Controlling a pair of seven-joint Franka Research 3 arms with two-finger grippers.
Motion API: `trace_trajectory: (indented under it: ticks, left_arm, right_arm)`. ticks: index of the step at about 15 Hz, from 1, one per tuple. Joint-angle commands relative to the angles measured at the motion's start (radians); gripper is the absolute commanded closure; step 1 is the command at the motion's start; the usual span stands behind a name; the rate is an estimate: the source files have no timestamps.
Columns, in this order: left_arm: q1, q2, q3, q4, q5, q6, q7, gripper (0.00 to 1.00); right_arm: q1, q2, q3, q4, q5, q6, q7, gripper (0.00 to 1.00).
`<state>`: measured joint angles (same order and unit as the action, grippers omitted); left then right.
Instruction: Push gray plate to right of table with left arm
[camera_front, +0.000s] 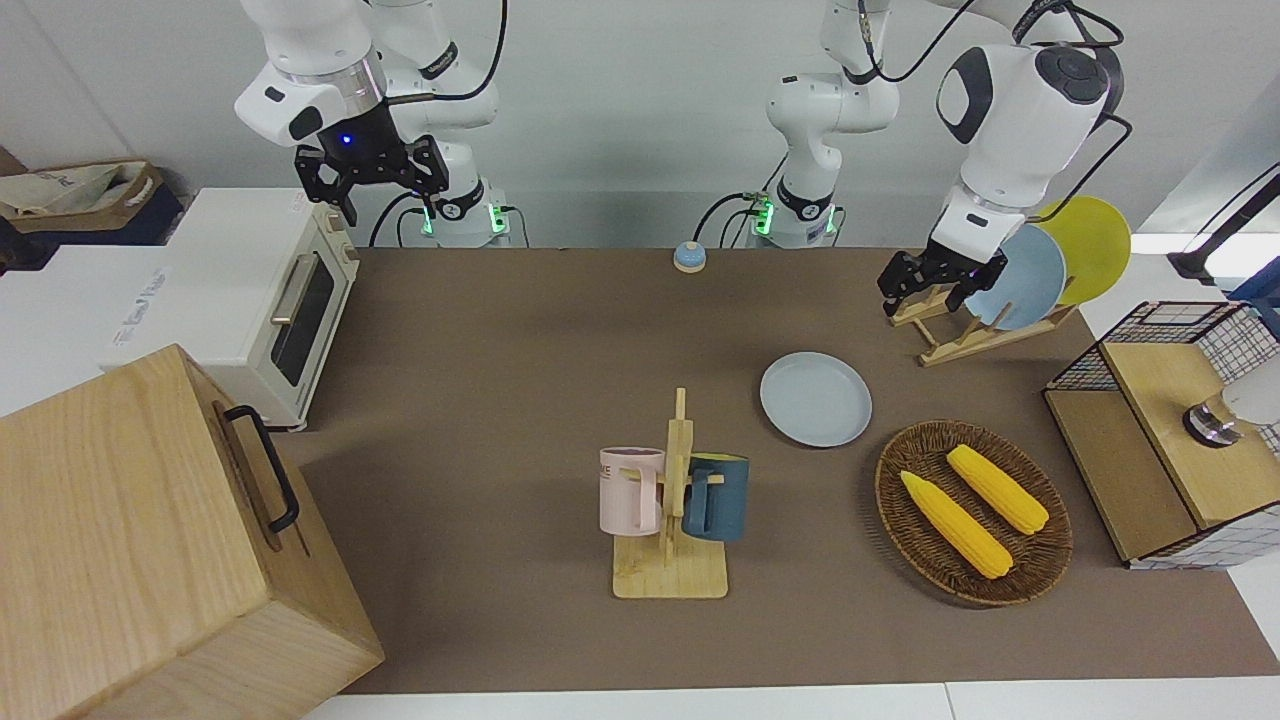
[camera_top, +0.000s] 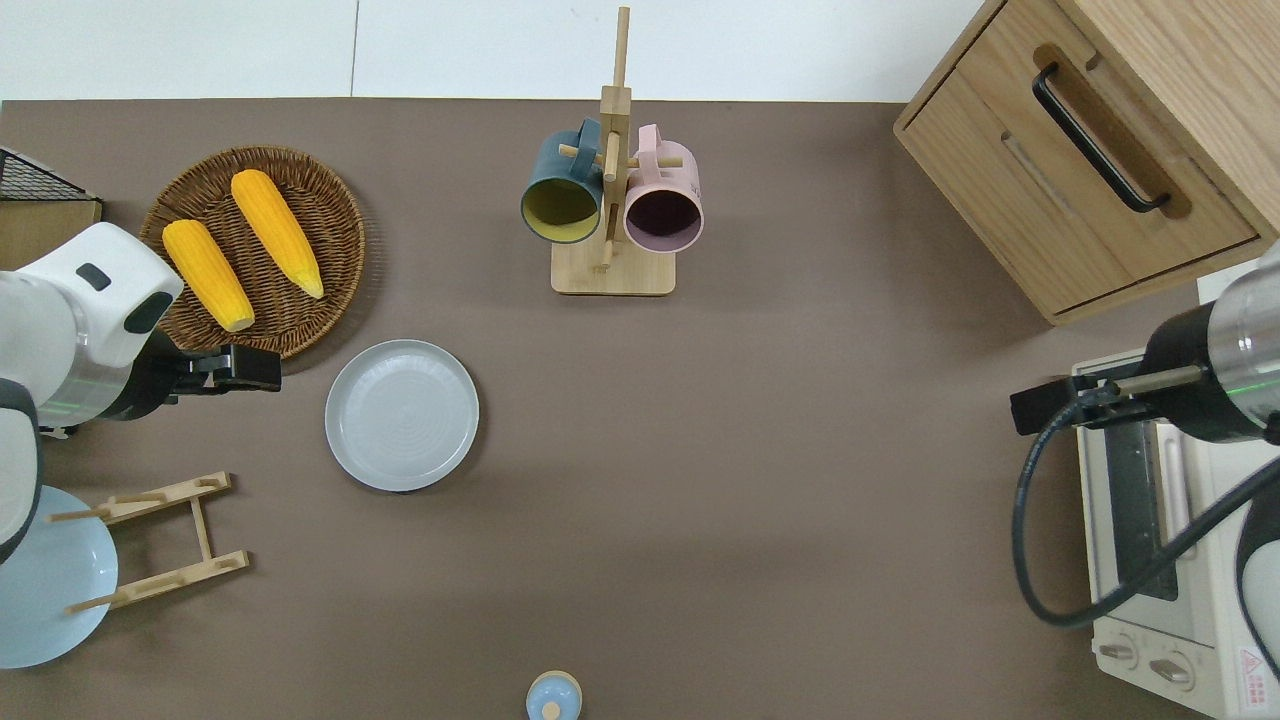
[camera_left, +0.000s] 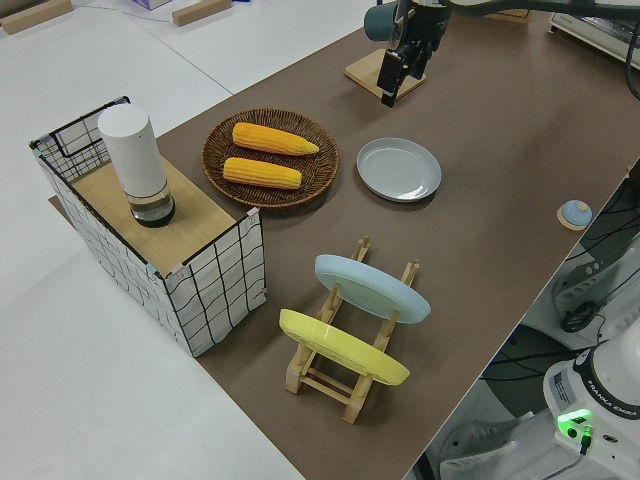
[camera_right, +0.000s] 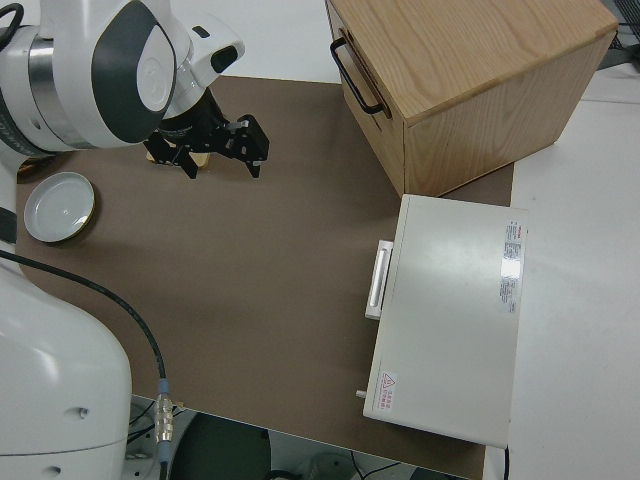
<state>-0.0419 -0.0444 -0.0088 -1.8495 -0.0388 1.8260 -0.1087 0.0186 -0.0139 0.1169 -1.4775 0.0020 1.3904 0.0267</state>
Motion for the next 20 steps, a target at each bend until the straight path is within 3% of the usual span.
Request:
trace_trajectory:
  ticks: [1, 11, 20]
  left_arm:
    - [0.008, 0.006, -0.002, 0.012, 0.000, -0.063, 0.015, 0.00]
    - [0.010, 0.017, -0.002, 0.015, 0.002, -0.066, -0.005, 0.00]
    - [0.017, 0.023, 0.000, 0.001, 0.002, -0.106, -0.206, 0.00]
  right_arm:
    - [-0.020, -0.003, 0.013, 0.008, 0.010, -0.014, 0.002, 0.017]
    - [-0.020, -0.003, 0.015, 0.008, 0.010, -0.014, 0.002, 0.017]
    - [-0.020, -0.003, 0.013, 0.008, 0.010, -0.014, 0.002, 0.017]
